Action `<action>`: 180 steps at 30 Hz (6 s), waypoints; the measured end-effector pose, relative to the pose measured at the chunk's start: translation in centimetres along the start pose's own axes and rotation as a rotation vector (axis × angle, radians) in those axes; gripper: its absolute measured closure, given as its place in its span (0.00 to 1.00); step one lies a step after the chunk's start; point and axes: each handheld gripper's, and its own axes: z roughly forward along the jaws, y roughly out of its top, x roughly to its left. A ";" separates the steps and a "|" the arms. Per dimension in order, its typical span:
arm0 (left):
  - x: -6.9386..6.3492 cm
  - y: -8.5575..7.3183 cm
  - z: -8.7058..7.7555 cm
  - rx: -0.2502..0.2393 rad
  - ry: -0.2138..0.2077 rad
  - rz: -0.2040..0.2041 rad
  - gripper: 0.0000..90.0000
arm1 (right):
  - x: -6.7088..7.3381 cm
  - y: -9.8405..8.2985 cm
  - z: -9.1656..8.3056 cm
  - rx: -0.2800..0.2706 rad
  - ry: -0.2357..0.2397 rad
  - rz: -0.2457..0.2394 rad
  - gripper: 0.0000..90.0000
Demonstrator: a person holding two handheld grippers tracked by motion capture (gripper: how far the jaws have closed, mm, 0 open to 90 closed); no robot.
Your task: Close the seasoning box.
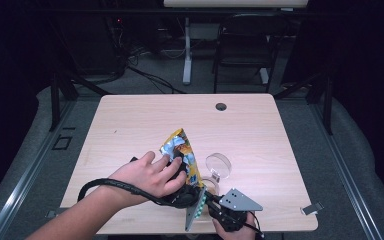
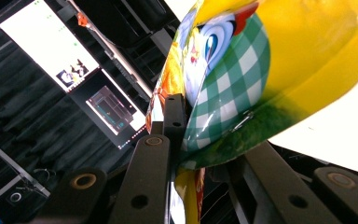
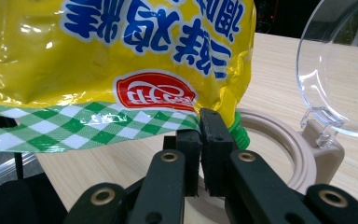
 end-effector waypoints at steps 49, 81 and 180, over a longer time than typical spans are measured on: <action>-0.1 0.0 -0.6 0.019 0.001 0.002 0.89 | -0.2 0.1 0.4 -0.004 0.057 0.052 0.97; -0.1 0.0 -0.5 0.020 -0.001 -0.003 0.89 | -0.2 0.1 0.4 -0.004 0.066 0.057 0.97; -5.9 -2.3 2.1 -0.016 -0.149 -0.333 0.90 | 1.2 0.2 0.4 0.012 -0.025 -0.118 0.98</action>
